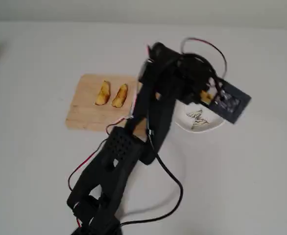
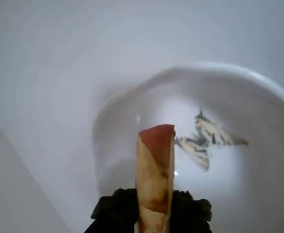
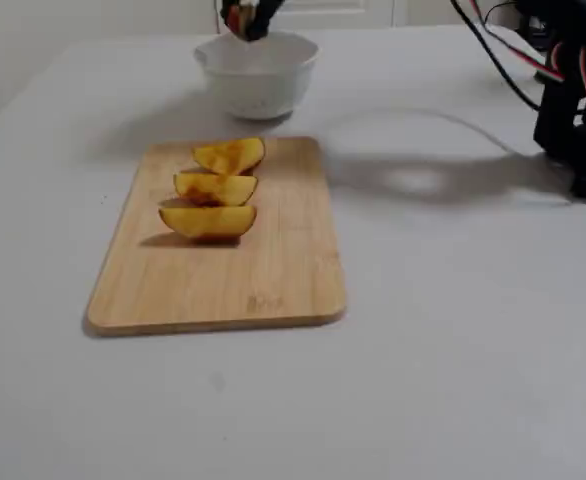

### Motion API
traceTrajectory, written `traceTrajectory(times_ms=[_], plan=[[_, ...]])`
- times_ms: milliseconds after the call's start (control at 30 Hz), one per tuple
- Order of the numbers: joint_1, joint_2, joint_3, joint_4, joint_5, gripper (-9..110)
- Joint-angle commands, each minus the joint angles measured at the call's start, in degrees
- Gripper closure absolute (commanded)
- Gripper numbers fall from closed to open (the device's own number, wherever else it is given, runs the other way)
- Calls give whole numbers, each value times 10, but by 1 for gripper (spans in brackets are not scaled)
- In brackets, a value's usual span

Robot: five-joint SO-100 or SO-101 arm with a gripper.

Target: Pick up the leftmost apple slice from the cutting board and place it into the bowl

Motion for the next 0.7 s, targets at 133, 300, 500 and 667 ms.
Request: traceTrajectory(times_ms=[133,300,500,667], plan=[[4,-1,-3,20,-35,71],[6,7,-7,20,-36,85],[-21,102,-9,20,-31,101],[-64,236,-9,21,-31,101]])
